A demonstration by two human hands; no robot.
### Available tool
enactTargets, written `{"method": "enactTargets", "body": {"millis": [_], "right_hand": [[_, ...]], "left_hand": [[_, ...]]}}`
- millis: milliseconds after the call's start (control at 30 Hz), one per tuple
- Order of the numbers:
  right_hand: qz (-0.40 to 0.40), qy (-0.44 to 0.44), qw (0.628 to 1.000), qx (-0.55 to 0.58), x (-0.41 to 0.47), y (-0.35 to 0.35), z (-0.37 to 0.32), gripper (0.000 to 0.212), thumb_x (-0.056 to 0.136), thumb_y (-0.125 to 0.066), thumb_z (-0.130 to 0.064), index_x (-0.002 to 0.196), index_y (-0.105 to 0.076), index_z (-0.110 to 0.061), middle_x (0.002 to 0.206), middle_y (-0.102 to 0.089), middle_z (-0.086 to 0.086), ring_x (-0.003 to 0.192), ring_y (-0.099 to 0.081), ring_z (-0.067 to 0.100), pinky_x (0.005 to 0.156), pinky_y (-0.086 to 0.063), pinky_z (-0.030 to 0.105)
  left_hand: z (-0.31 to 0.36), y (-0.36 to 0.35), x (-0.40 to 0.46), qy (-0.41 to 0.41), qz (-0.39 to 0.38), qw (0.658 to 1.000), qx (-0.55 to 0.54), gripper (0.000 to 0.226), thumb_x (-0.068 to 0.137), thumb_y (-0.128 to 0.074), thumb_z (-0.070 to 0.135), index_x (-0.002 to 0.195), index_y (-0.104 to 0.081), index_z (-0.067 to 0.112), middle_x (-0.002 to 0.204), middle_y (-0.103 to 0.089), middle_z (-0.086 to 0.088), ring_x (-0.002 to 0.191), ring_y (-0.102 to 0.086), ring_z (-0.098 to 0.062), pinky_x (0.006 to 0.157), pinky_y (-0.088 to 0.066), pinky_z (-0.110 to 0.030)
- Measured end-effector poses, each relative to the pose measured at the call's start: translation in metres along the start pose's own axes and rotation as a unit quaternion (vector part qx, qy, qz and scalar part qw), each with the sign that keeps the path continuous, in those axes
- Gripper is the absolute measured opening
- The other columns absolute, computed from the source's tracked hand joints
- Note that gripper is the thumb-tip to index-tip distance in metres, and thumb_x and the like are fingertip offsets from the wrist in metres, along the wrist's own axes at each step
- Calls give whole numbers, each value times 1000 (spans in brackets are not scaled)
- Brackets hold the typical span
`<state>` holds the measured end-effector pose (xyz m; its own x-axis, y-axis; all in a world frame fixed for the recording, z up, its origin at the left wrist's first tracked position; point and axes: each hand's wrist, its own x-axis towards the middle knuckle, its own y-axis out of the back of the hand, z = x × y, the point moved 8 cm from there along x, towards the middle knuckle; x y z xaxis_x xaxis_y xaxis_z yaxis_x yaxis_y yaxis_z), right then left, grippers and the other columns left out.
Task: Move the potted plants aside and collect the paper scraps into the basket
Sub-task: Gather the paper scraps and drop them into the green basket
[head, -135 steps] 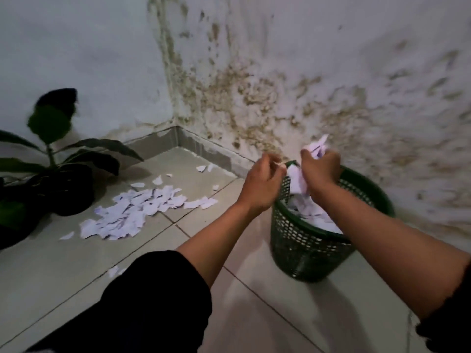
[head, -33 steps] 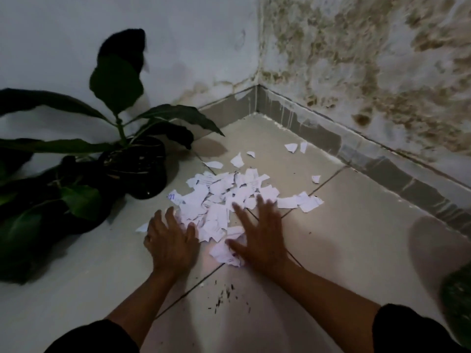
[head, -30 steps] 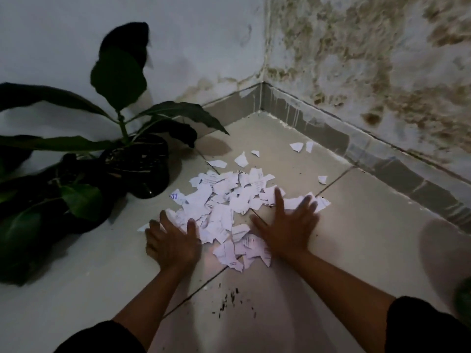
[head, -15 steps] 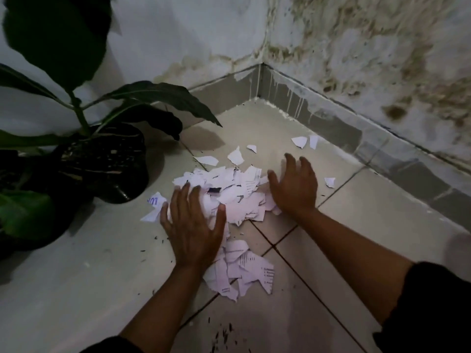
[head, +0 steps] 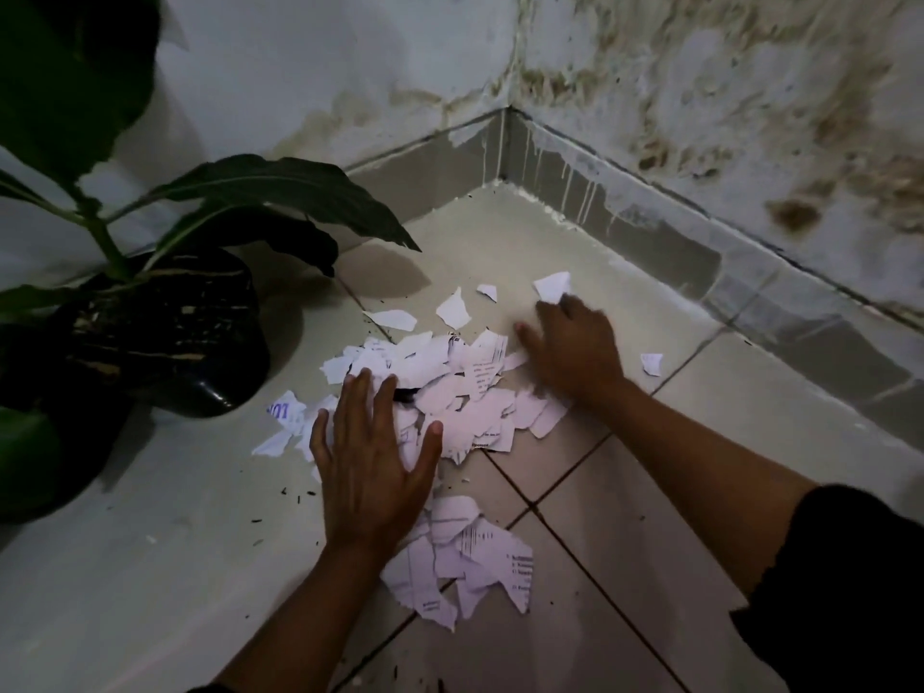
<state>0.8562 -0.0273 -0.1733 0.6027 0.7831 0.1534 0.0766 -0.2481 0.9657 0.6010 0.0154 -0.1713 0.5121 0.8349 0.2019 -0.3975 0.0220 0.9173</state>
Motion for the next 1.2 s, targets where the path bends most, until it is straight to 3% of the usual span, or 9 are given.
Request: {"method": "enactTargets", "body": {"millis": [133, 233, 300, 467, 633, 733, 900, 1100, 1200], "right_hand": [[141, -2, 990, 25, -54, 29, 0, 39, 81, -48, -42, 62, -67, -14, 67, -63, 9, 70, -60, 30, 69, -40, 33], [156, -157, 975, 6, -67, 31, 55, 50, 83, -40, -48, 96, -67, -9, 102, -66, 18, 100, -60, 37, 86, -47, 42], [60, -189, 979, 39, -68, 14, 64, 68, 89, -31, -59, 136, -47, -12, 141, -44, 24, 133, -38, 38, 110, -30, 47], [-31, 41, 966, 252, -85, 3, -37, 82, 82, -48, -62, 150, -19, -27, 159, -19, 9, 147, -14, 20, 119, -17, 37], [-66, 27, 983, 171, -35, -6, -51, 86, 79, -50, -72, 150, -16, -38, 160, -5, 14, 148, -4, 27, 117, -12, 44], [-158, 86, 974, 136, -42, -22, -77, 78, 82, -40, -74, 146, -32, -29, 159, -17, 6, 148, -11, 22, 118, -9, 43], [-57, 141, 964, 218, -117, 7, -94, 76, 76, -42, -74, 132, -50, -22, 134, -51, 2, 124, -46, 20, 105, -36, 35], [-167, 224, 954, 111, -177, 0, -107, 115, 53, -50, -89, 142, 13, -55, 158, 18, 7, 144, 24, 30, 115, 13, 46], [-131, 212, 964, 89, -179, 0, -113, 87, 62, -43, -86, 141, -24, -53, 156, -12, 24, 145, -8, 42, 114, -9, 57]], "left_hand": [[-3, -4, 0, 4, -3, 1000, -1, 75, 84, -21, 67, 144, -30, 23, 156, -24, -3, 146, -15, -18, 117, -1, -36], [-4, -5, -1, 4, 2, 1000, -1, 73, 85, -23, 65, 144, -31, 23, 155, -27, -3, 145, -18, -19, 116, -4, -38], [-3, -3, -2, 3, 5, 1000, -8, 72, 85, -24, 64, 144, -32, 23, 154, -28, -4, 144, -19, -19, 116, -7, -39], [-5, -3, -3, 15, 7, 999, -45, 68, 85, -26, 60, 143, -31, 25, 154, -28, -2, 144, -21, -19, 116, -14, -42], [-8, -7, -2, 18, 3, 997, -71, 63, 87, -29, 53, 144, -30, 25, 156, -24, -2, 144, -18, -18, 116, -15, -39], [-7, -3, -2, 8, 21, 995, -94, 64, 87, -26, 52, 142, -35, 21, 154, -29, -3, 143, -22, -18, 115, -18, -35], [-11, 6, -2, 24, 53, 980, -192, 63, 86, -25, 50, 136, -43, 16, 146, -38, -6, 137, -30, -18, 114, -23, -34], [-22, 30, -19, 33, 84, 940, -328, 68, 84, -35, 58, 135, -42, 13, 146, -34, -7, 136, -30, -14, 114, -28, -33], [-19, 28, -45, -90, -12, 984, -151, 80, 80, -23, 77, 144, -29, 28, 157, -18, 2, 145, -11, -12, 114, -13, -36]]}}
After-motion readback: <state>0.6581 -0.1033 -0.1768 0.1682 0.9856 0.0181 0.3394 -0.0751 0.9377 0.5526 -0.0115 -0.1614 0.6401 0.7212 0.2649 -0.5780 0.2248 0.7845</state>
